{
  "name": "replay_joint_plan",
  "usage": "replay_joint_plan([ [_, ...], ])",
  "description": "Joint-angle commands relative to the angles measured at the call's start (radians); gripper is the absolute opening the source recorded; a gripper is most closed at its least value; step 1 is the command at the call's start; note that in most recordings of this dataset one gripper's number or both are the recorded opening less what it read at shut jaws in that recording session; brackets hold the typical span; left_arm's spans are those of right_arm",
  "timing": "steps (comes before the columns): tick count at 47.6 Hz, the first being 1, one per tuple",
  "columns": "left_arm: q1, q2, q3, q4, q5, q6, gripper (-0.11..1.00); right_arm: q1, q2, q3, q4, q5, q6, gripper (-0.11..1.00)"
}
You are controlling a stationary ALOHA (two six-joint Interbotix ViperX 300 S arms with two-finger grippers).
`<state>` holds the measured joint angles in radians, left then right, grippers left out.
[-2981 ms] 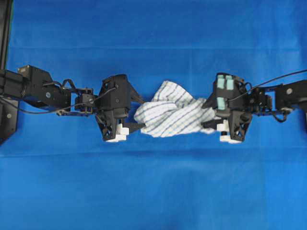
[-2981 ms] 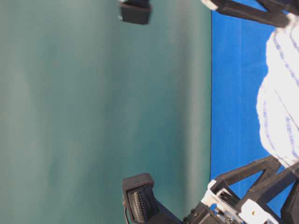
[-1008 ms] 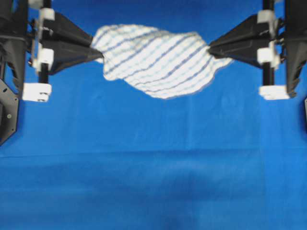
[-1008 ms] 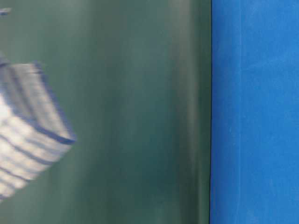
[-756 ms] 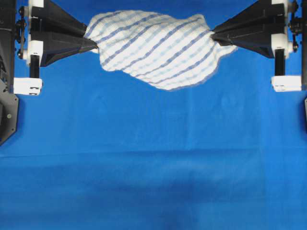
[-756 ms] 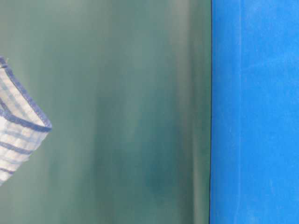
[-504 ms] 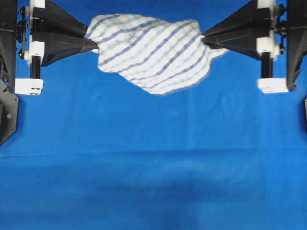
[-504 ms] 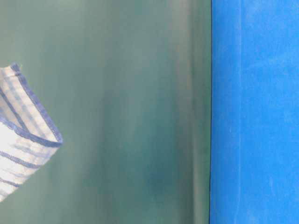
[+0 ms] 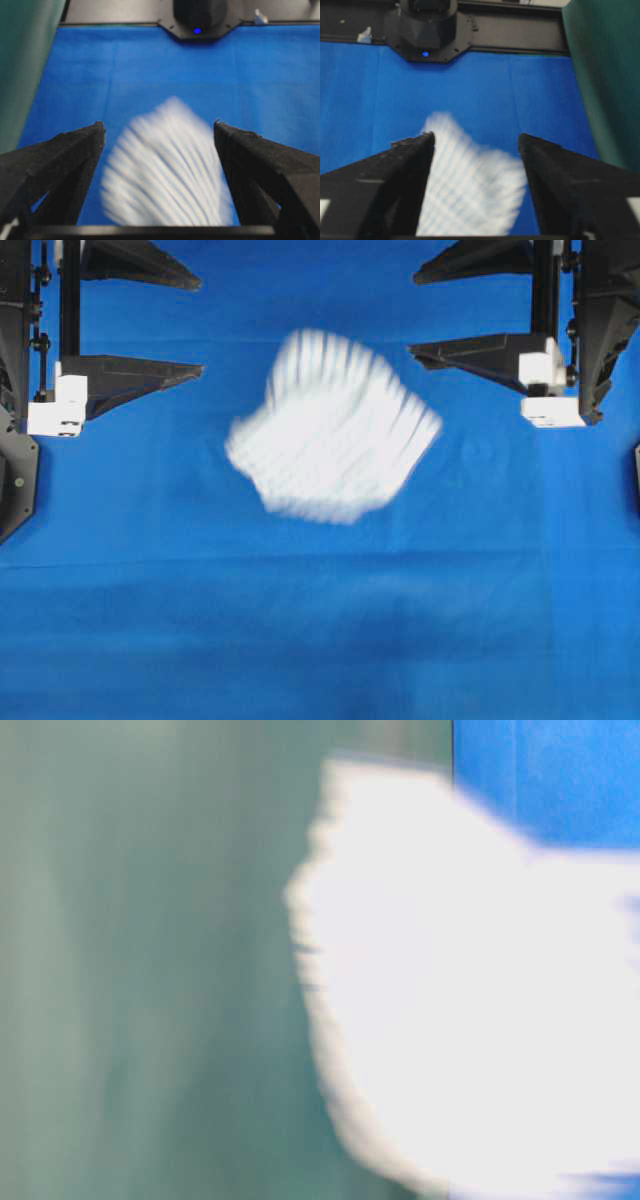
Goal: Lift the towel with both arms.
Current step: 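Open both grippers to drop the towel onto the table, then move both grippers back in and pinch the towel's side edges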
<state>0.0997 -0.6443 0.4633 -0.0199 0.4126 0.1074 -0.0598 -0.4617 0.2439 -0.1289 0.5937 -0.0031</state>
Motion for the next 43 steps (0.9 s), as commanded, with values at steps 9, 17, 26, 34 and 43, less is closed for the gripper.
replay_joint_plan([
  [9, -0.023, -0.002, 0.080, -0.003, -0.031, -0.003, 0.92, -0.003, -0.003, 0.066, -0.003, 0.000, 0.032, 0.64],
  [17, -0.060, 0.023, 0.190, -0.005, -0.133, -0.006, 0.92, -0.002, 0.018, 0.161, 0.002, -0.032, 0.064, 0.64],
  [26, -0.091, 0.069, 0.311, -0.005, -0.279, -0.046, 0.92, 0.014, 0.072, 0.250, 0.002, -0.097, 0.101, 0.64],
  [34, -0.112, 0.127, 0.382, -0.005, -0.365, -0.069, 0.92, 0.040, 0.141, 0.314, 0.003, -0.181, 0.132, 0.64],
  [43, -0.137, 0.229, 0.430, -0.005, -0.448, -0.069, 0.92, 0.063, 0.227, 0.362, 0.003, -0.258, 0.158, 0.64],
])
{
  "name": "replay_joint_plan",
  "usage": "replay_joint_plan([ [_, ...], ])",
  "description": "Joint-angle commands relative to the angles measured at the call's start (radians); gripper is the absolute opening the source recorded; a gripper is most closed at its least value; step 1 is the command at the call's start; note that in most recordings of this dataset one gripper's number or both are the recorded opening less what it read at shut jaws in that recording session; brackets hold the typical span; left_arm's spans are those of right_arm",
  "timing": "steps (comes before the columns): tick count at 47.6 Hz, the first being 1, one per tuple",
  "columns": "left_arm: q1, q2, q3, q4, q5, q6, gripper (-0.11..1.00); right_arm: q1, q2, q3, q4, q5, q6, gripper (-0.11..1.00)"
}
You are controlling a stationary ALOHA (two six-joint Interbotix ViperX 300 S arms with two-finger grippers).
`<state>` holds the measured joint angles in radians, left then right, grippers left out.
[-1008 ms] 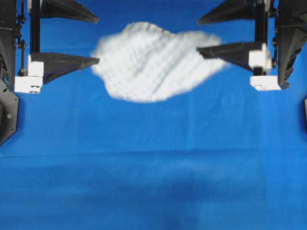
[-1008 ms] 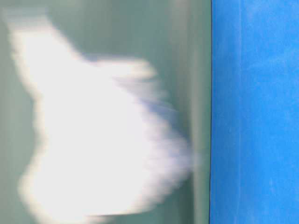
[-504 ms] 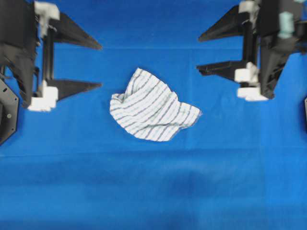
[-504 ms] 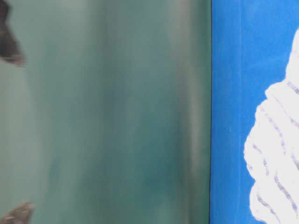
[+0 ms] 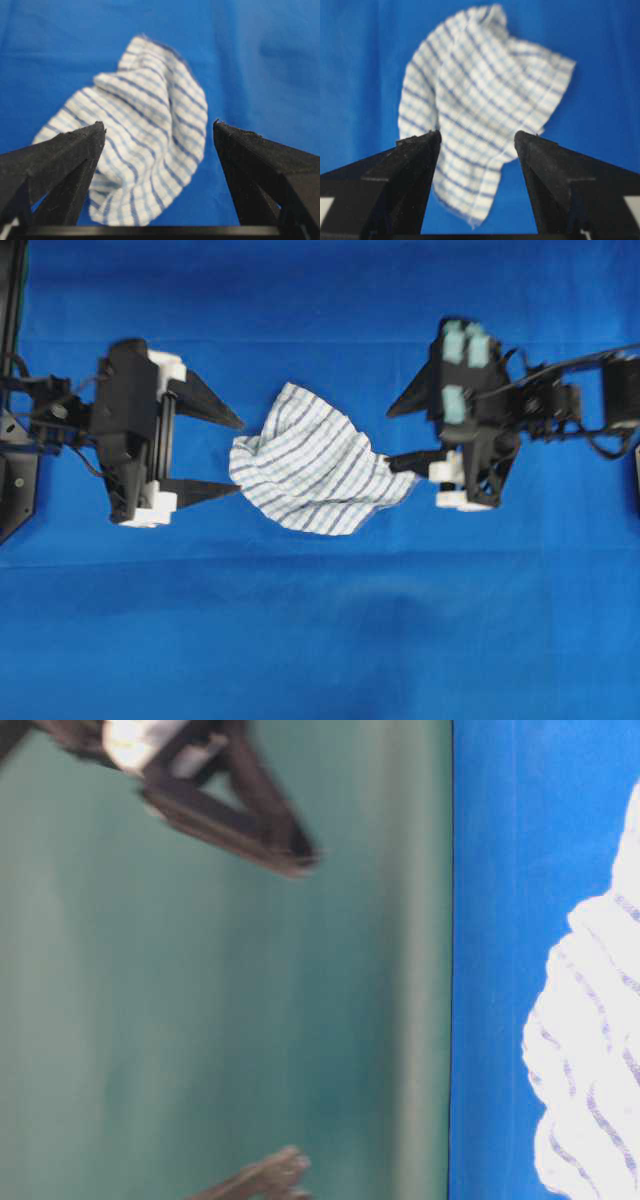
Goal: Lift the towel with both arms.
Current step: 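Move both grippers back in and pinch the towel's side edges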
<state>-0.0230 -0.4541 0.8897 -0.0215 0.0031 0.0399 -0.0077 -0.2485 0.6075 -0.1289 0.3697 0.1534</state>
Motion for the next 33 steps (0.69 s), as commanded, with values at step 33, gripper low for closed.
replay_joint_plan([
  [33, -0.037, 0.508, 0.035, -0.005, -0.281, -0.003, 0.92, 0.066, 0.373, 0.052, 0.046, -0.265, 0.003, 0.64],
])
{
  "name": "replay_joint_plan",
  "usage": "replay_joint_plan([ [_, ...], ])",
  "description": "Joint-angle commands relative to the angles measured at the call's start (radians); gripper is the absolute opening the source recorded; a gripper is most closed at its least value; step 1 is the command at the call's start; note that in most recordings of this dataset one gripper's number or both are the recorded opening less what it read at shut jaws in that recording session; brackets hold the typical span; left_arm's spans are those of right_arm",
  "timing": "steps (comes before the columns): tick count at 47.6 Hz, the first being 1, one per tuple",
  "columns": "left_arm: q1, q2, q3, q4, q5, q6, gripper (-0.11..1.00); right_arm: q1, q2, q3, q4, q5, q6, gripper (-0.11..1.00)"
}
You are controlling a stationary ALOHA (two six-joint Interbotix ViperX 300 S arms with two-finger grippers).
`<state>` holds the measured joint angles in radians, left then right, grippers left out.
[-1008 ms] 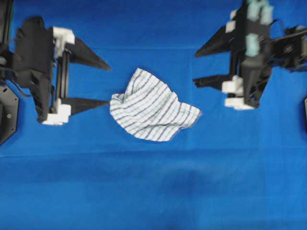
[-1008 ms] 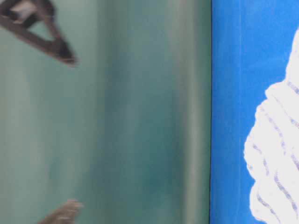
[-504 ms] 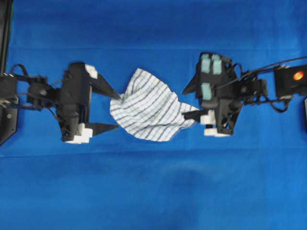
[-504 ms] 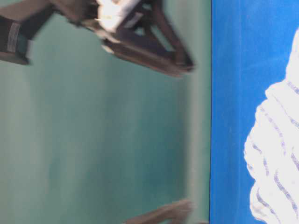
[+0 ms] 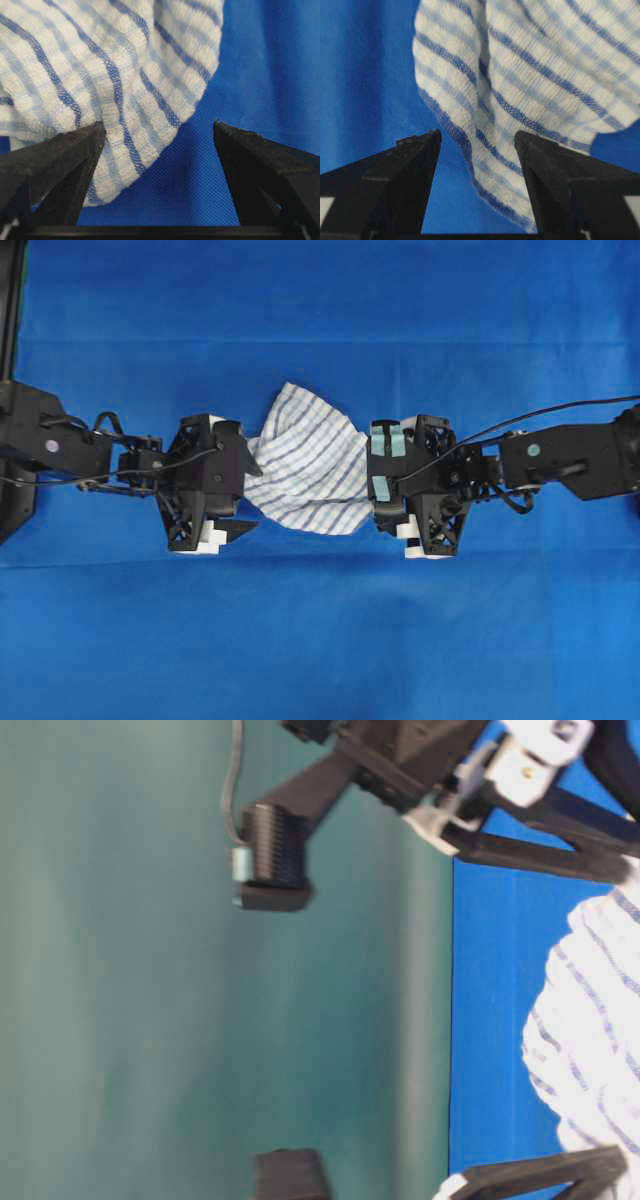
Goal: Lift the towel with both arms.
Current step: 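Move both grippers back in and pinch the towel's side edges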
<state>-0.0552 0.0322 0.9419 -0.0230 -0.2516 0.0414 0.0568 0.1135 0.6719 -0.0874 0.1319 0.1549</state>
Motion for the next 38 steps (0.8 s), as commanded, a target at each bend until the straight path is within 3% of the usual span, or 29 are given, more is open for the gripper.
replay_joint_plan([
  [1, -0.005, 0.031, -0.018, -0.003, -0.031, -0.003, 0.92, 0.002, 0.017, -0.012, 0.003, -0.029, 0.002, 0.64],
  [11, -0.005, 0.066, -0.029, -0.003, -0.046, -0.003, 0.90, -0.009, 0.035, -0.014, 0.000, -0.052, 0.002, 0.62],
  [16, -0.005, 0.066, -0.034, -0.003, -0.041, -0.003, 0.86, -0.015, 0.035, -0.014, -0.002, -0.051, 0.000, 0.49],
  [19, -0.005, 0.066, -0.034, -0.003, -0.034, -0.003, 0.76, -0.018, 0.035, -0.015, -0.002, -0.049, 0.000, 0.32],
  [24, -0.005, 0.064, -0.034, -0.003, -0.025, -0.005, 0.47, -0.020, 0.034, -0.017, -0.002, -0.051, 0.000, 0.04],
  [31, -0.005, 0.051, -0.037, -0.003, -0.015, -0.003, 0.10, -0.021, 0.014, -0.017, 0.000, -0.043, 0.000, 0.02],
  [38, -0.005, -0.018, -0.055, -0.005, 0.038, -0.006, 0.07, -0.021, -0.057, -0.020, 0.003, 0.000, 0.000, 0.02],
])
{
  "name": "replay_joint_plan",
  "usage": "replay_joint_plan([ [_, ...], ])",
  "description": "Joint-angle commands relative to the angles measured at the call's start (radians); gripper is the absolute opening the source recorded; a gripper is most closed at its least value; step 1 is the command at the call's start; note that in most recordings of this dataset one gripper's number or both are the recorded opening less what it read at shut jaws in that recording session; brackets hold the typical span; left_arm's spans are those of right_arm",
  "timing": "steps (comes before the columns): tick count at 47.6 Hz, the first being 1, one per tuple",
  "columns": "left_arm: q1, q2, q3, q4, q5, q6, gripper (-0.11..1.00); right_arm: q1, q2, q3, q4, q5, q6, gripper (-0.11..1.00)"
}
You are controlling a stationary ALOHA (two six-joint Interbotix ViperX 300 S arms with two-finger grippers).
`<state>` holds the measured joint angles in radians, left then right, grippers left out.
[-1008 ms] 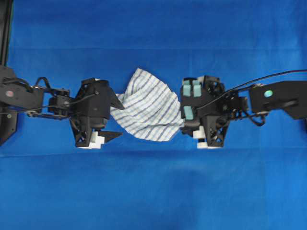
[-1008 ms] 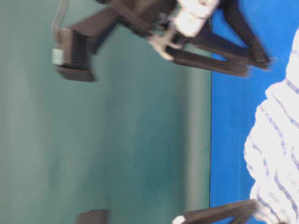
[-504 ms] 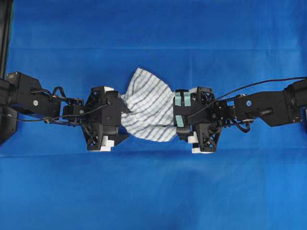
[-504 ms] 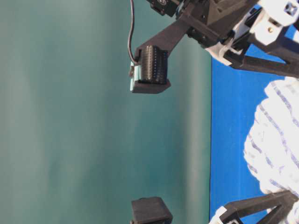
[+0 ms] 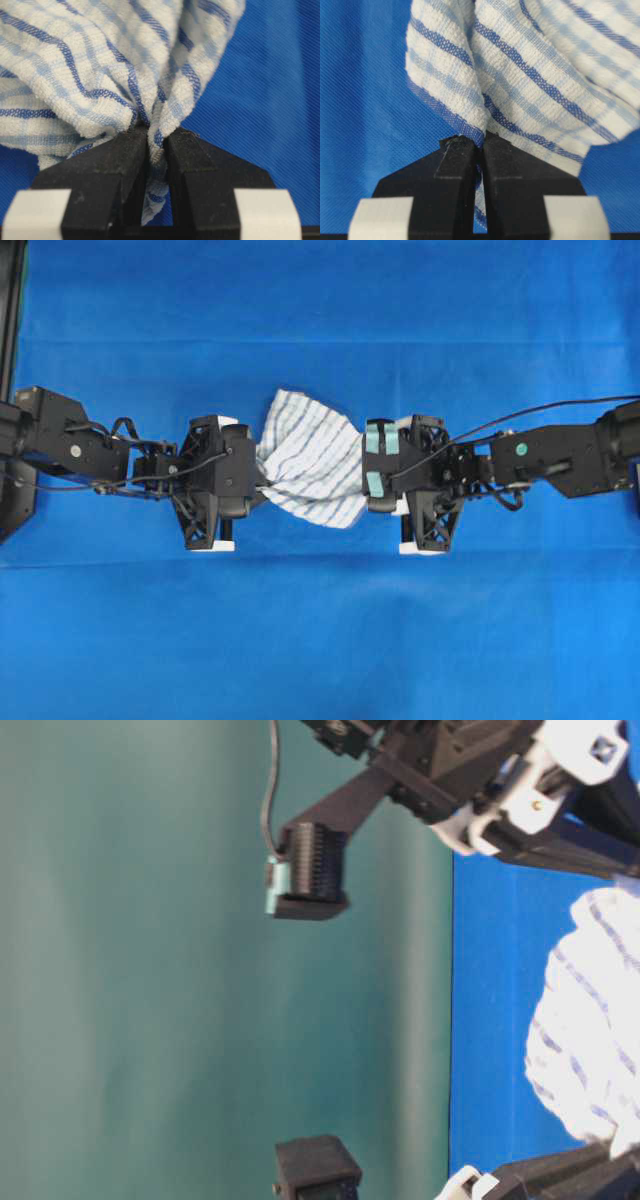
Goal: Lift the towel with both arms.
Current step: 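Move both grippers back in and pinch the towel's side edges, then lift the towel upward with both grippers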
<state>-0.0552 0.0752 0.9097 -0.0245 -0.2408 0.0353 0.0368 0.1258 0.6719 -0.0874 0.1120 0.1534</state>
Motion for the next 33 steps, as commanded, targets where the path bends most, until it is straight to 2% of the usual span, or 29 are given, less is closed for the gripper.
replay_joint_plan([
  [1, -0.005, -0.080, -0.028, -0.003, 0.043, 0.000, 0.07, -0.002, -0.091, -0.023, 0.003, 0.037, 0.003, 0.02],
  [10, -0.005, -0.276, -0.091, -0.008, 0.245, -0.006, 0.07, -0.002, -0.236, -0.060, -0.003, 0.141, -0.002, 0.02],
  [18, 0.025, -0.443, -0.155, -0.006, 0.403, -0.006, 0.07, -0.014, -0.354, -0.118, -0.012, 0.236, -0.012, 0.02],
  [28, 0.055, -0.584, -0.222, -0.006, 0.494, -0.006, 0.07, -0.026, -0.442, -0.212, -0.029, 0.339, -0.015, 0.02],
  [33, 0.074, -0.624, -0.255, -0.006, 0.512, -0.006, 0.07, -0.029, -0.472, -0.270, -0.061, 0.397, -0.018, 0.02],
])
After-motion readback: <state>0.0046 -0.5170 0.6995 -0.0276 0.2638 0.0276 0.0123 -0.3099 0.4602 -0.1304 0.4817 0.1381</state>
